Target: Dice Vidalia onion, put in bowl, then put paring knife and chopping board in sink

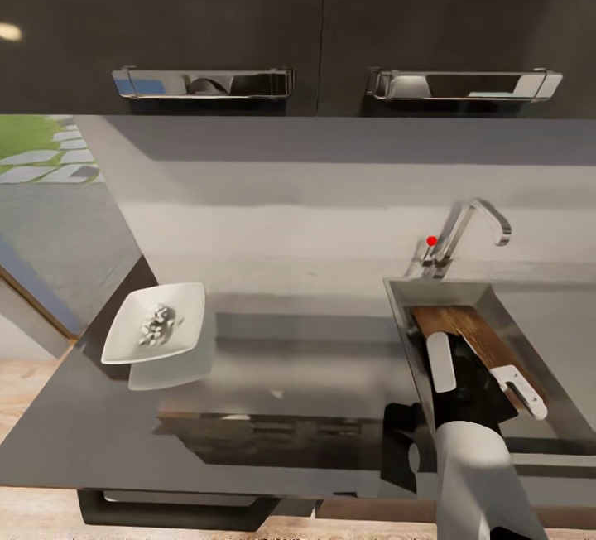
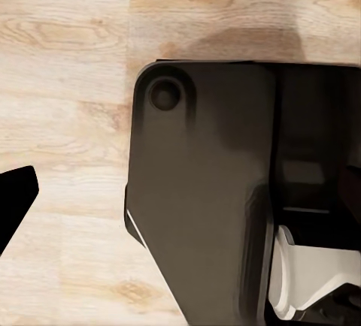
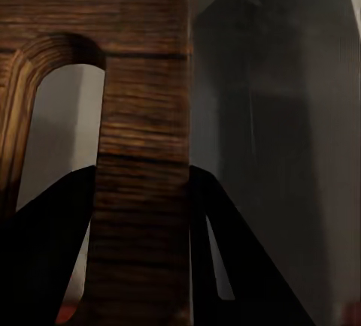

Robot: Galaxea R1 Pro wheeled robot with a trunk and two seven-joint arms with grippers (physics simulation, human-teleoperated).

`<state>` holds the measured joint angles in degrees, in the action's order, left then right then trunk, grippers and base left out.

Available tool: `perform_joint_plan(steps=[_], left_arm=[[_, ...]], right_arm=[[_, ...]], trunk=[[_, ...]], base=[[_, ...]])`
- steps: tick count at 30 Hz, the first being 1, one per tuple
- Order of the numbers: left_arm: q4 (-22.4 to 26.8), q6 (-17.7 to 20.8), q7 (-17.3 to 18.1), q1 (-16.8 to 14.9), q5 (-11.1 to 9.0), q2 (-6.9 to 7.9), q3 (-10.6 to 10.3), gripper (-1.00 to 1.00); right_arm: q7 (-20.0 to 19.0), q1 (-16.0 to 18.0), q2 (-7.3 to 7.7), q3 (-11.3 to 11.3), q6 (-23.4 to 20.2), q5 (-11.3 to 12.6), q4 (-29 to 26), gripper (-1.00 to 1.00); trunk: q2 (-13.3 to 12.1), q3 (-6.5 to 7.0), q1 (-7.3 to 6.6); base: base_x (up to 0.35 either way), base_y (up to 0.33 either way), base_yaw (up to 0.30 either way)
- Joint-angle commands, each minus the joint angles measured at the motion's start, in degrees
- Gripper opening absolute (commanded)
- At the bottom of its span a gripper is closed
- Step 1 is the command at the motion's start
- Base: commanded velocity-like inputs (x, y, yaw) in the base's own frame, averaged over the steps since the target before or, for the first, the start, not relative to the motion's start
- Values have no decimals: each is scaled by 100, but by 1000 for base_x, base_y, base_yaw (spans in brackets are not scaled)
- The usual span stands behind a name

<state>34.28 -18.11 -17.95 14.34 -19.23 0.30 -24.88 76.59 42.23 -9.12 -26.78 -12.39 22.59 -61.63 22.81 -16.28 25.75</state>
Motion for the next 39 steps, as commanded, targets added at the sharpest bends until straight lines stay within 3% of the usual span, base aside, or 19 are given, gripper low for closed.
perform_joint_plan(steps=[1,8,11,15,25,39], left_arm=[[8,-17,-42,-1,-37,5,-35,100],[8,-17,-42,-1,-37,5,-35,100],[8,-17,-42,-1,-37,6,-35,100],[8,-17,-47,-1,-37,5,-35,100],[8,-17,-46,-1,-37,5,-35,100],[-1,-17,-43,-1,-45,5,-26,100]], right_arm=[[-32,5,-3,-11,-61,0,16,-100],[-409,5,16,-32,-54,0,393,-100],[-468,5,24,-257,-54,4,412,-100],[-484,5,25,-379,-53,9,414,-100],[-860,5,25,-398,-53,-16,423,-100],[-980,5,25,-411,-53,-18,559,-100]], trunk=[[11,-19,3],[11,-81,3],[11,-108,3],[11,-144,3],[11,-234,3],[11,-357,3]], base=[[0,-1,0],[0,0,0],[0,-29,0],[0,-112,0],[0,-61,2],[113,-94,62]])
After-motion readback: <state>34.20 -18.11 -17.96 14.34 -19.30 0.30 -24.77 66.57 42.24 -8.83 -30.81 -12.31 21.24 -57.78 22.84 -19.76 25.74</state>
